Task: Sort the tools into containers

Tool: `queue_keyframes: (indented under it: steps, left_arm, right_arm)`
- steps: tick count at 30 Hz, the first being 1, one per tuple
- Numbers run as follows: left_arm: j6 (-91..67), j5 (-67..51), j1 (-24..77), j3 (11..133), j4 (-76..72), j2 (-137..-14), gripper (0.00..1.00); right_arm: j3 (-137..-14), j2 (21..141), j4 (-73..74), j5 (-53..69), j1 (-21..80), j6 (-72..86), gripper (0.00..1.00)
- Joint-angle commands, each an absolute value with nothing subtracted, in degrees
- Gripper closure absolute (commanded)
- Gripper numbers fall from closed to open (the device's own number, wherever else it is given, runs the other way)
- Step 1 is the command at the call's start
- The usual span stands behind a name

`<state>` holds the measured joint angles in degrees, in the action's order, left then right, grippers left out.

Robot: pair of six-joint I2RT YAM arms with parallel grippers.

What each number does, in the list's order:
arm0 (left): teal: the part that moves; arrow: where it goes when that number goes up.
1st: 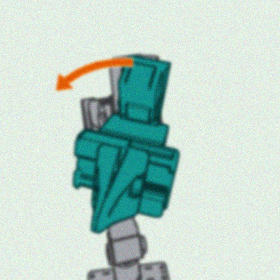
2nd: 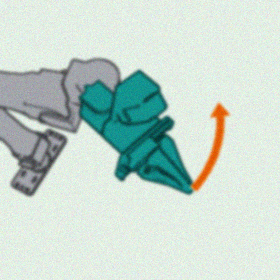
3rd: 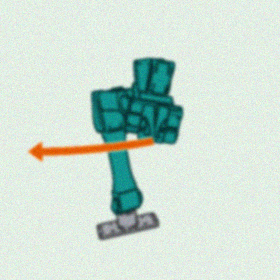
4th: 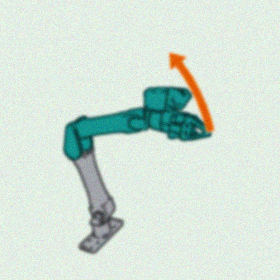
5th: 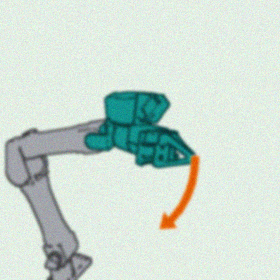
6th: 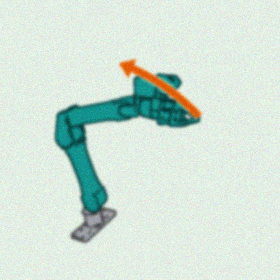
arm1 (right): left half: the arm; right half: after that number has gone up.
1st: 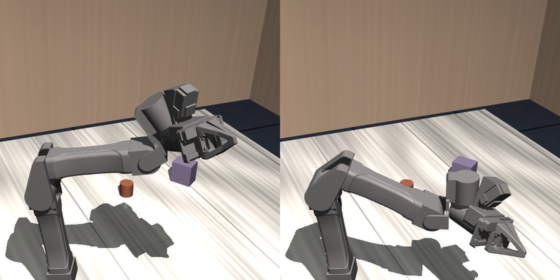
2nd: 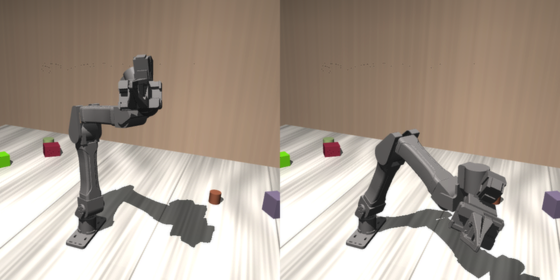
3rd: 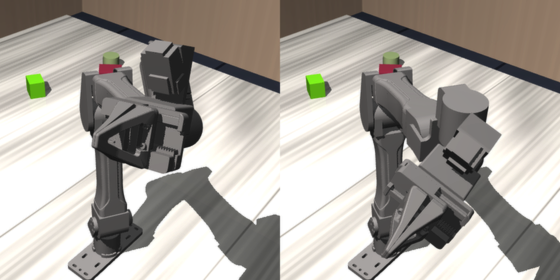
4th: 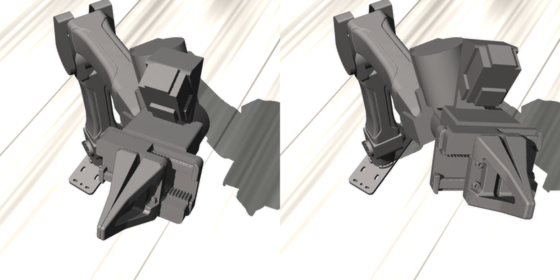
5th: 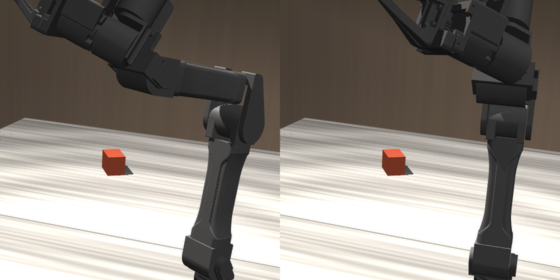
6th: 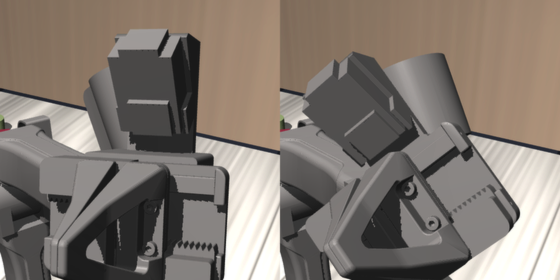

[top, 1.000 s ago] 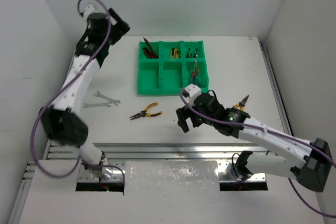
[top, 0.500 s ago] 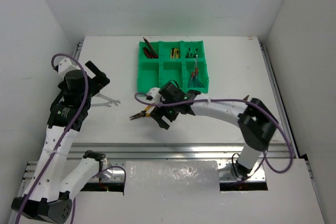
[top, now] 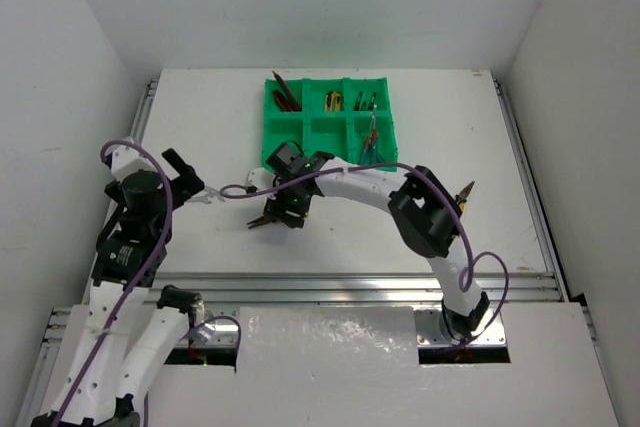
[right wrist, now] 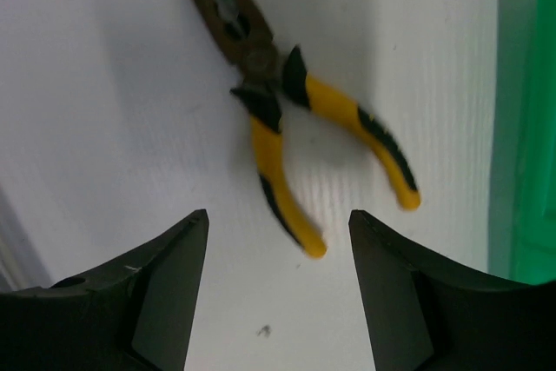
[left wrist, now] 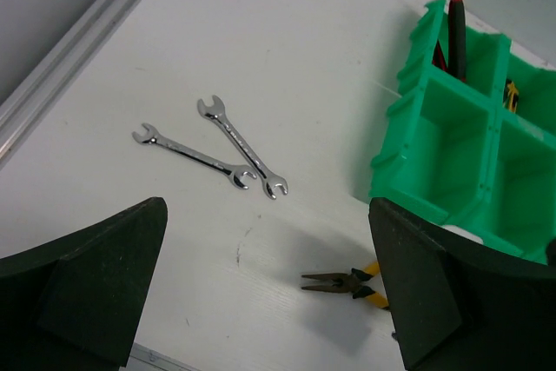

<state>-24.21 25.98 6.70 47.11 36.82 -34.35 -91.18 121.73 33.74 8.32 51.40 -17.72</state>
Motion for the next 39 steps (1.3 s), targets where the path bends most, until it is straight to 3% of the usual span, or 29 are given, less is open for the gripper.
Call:
queue_keyframes:
  steps: [1, 2, 5, 7, 27, 39]
  left_arm:
    - [-22.4, 22.9, 6.9, 47.1, 33.1, -35.7, 0.00]
    - [-22.4, 23.0, 6.8, 47.0, 33.1, -35.7, 0.00]
    - [-21.8, 21.2, 6.8, 46.6, 32.3, -35.2, 0.00]
    - [-21.5, 20.0, 6.8, 46.5, 31.7, -35.0, 0.00]
    - [-20.7, 17.8, 6.8, 46.1, 30.9, -34.8, 0.00]
    - [-21.8, 21.4, 6.8, 46.6, 32.1, -33.2, 0.00]
  right_arm:
    - [-98.3, 125.8, 37.5, 9.5, 51.4, -22.6, 0.34]
    - [-98.3, 126.0, 36.6, 9.7, 51.4, -23.2, 0.32]
    - [-95.9, 125.2, 33.1, 10.7, 51.5, -26.4, 0.15]
    - [-96.5, 124.9, 33.1, 11.5, 51.5, -28.8, 0.11]
    - [-102.9, 129.7, 31.7, 23.6, 51.6, -36.5, 0.15]
    - [-106.0, 135.8, 28.6, 26.9, 51.6, -35.9, 0.32]
